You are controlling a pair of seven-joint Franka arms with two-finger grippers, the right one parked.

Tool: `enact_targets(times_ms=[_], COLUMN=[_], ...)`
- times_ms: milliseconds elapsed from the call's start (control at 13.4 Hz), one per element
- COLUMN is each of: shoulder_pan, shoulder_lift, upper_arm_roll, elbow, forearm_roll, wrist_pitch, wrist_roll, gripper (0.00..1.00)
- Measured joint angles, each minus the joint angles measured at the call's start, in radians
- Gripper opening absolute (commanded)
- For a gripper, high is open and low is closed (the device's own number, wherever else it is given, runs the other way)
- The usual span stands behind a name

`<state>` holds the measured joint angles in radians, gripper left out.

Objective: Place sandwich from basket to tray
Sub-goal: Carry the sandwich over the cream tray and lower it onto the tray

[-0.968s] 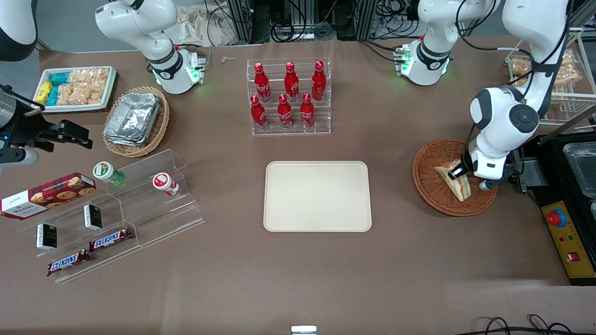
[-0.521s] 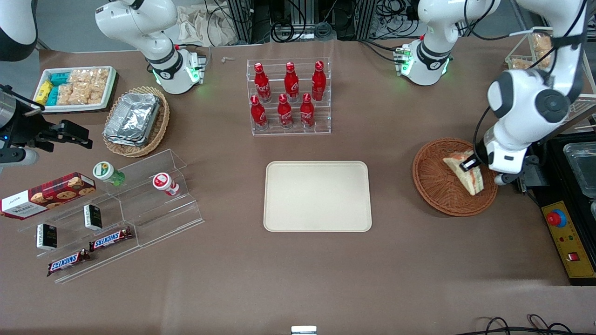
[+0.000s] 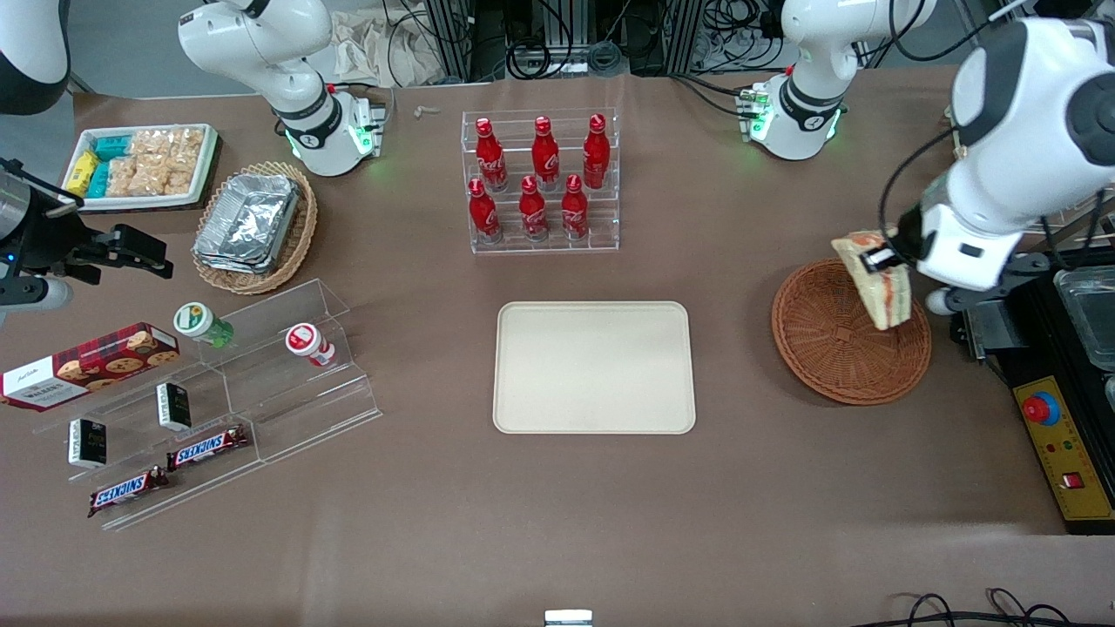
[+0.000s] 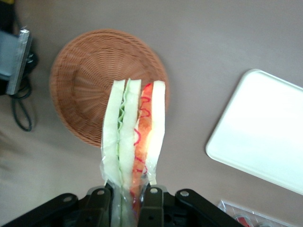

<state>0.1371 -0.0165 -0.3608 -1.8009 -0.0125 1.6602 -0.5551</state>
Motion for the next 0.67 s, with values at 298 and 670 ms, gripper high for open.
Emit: enact_targets(times_ms=[298, 670], shoulder_pan=[-0.009, -0.119], shoulder_lift=[0.138, 0.421], upper_arm_roll=[-0.183, -0.213], elbow=[-0.002, -0.029], forearm_roll=[-0.001, 0.150], wrist_pitch=[0.151, 0.510], wrist_roll=[-0.065, -0.193], gripper=[0.03, 0.03])
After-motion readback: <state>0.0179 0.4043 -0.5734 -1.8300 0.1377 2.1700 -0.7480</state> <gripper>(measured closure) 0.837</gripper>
